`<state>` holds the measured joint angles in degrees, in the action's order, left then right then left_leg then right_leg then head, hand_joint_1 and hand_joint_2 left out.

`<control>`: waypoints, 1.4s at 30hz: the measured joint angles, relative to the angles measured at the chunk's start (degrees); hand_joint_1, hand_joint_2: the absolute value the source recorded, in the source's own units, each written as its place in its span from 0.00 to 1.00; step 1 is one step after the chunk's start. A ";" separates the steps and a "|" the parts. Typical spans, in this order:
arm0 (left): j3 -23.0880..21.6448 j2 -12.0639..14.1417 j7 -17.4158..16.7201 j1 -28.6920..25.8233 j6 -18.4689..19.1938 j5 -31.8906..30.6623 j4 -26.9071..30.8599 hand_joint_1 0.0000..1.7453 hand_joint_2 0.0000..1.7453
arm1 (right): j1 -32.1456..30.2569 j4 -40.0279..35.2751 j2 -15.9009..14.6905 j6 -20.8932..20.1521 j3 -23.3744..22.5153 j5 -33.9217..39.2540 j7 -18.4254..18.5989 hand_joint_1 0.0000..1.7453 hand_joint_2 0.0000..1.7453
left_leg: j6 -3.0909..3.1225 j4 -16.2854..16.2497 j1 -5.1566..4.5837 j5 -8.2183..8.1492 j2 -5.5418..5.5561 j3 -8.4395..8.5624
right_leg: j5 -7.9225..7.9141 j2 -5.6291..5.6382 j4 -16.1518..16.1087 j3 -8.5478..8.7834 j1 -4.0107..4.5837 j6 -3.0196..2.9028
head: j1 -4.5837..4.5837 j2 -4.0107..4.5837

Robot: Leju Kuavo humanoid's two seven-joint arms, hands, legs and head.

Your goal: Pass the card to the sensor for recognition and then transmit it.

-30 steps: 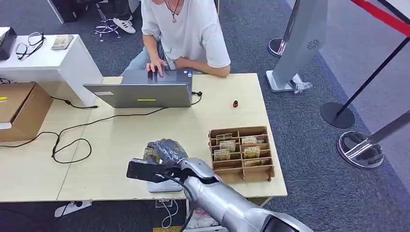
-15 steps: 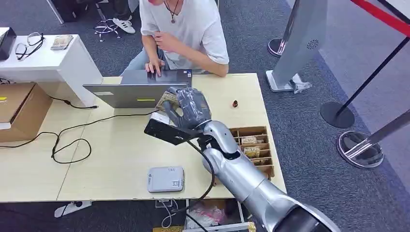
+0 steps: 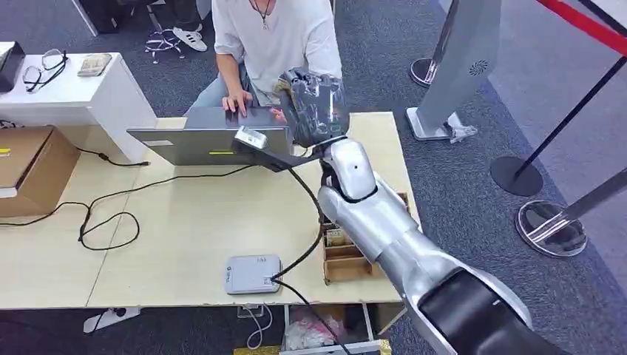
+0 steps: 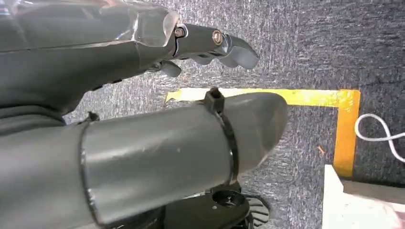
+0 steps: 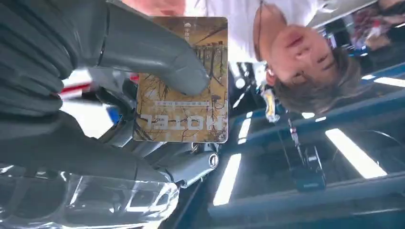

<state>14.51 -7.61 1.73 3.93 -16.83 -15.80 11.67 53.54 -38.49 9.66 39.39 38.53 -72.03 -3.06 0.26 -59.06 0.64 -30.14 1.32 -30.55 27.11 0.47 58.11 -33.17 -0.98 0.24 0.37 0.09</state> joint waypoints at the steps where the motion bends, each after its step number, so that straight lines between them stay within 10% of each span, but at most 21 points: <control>1: 0.00 0.00 0.00 0.03 -0.11 0.07 0.00 0.00 0.00 | 0.89 0.74 0.26 0.02 0.11 -1.77 0.79 1.00 1.00 | 0.00 0.00 0.00 0.00 0.00 0.00 | 0.00 0.00 0.00 0.00 0.00 0.00 | -0.02 0.00; 19: 0.07 -0.13 1.33 0.12 -0.68 1.09 0.00 0.00 0.00 | 3.83 9.37 4.30 0.37 1.60 -6.68 -0.16 1.00 1.00 | 0.00 0.00 0.01 0.00 0.00 -0.02 | 0.00 0.00 -0.01 0.00 0.01 0.00 | 0.00 0.00; 20: 0.07 -0.13 1.42 0.11 -0.68 1.09 0.00 0.00 0.00 | 3.86 9.68 4.39 0.37 1.60 -6.68 -0.14 0.42 1.00 | 0.00 0.00 0.01 0.00 0.00 -0.02 | 0.00 0.00 -0.01 0.00 0.01 0.00 | -0.02 0.00; 21: 0.09 -0.13 1.44 0.11 -0.68 1.09 0.00 0.00 0.00 | 3.91 10.02 4.43 0.37 1.60 -6.66 -0.14 0.42 1.00 | 0.00 0.00 0.00 0.00 0.00 -0.02 | 0.00 0.00 -0.01 0.00 0.01 0.00 | 0.00 0.00; 22: 0.09 -0.13 1.44 0.11 -0.68 1.09 0.00 0.00 0.00 | 3.98 10.33 4.50 0.37 1.60 -6.63 -0.14 0.00 1.00 | 0.00 0.00 0.01 0.00 0.00 -0.02 | 0.00 0.00 -0.01 0.00 0.01 0.00 | -0.02 0.00; 24: 0.09 -0.13 1.62 0.12 -0.63 1.11 0.00 0.00 0.00 | 4.11 10.97 4.67 0.37 1.60 -6.61 0.06 0.00 1.00 | 0.00 0.00 0.01 0.00 0.00 -0.02 | 0.00 0.00 -0.01 0.00 0.01 0.00 | -0.02 0.00; 25: 0.09 -0.13 1.71 0.12 -0.61 1.11 0.00 0.00 0.00 | 4.13 11.12 4.74 0.37 1.62 -6.72 0.26 0.00 0.00 | 0.00 0.00 0.01 0.00 0.00 -0.02 | 0.00 0.00 -0.01 0.00 0.01 0.00 | 0.00 0.00; 36: 0.09 -0.02 2.10 0.01 -0.52 0.96 0.00 0.00 0.00 | 4.35 11.52 4.78 0.41 1.59 -7.80 1.13 0.00 0.00 | 0.00 0.00 0.00 0.00 0.00 -0.01 | 0.00 0.00 -0.01 0.00 0.01 0.00 | 0.00 0.00; 42: 0.15 -0.02 2.21 -0.21 -0.66 1.27 0.00 0.00 0.00 | 4.17 11.38 4.87 0.44 -0.96 0.22 -4.57 0.00 0.00 | 0.00 0.00 0.00 0.00 0.00 -0.02 | 0.00 0.00 -0.01 0.00 0.01 0.00 | 0.00 0.00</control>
<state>14.67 -7.63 3.93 3.72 -17.49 -14.53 11.67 57.71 -27.10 14.53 39.82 37.58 -71.81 -7.62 0.26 -59.06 0.64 -30.14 1.33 -30.57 27.12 0.47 58.11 -33.17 -0.97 0.24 0.37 0.09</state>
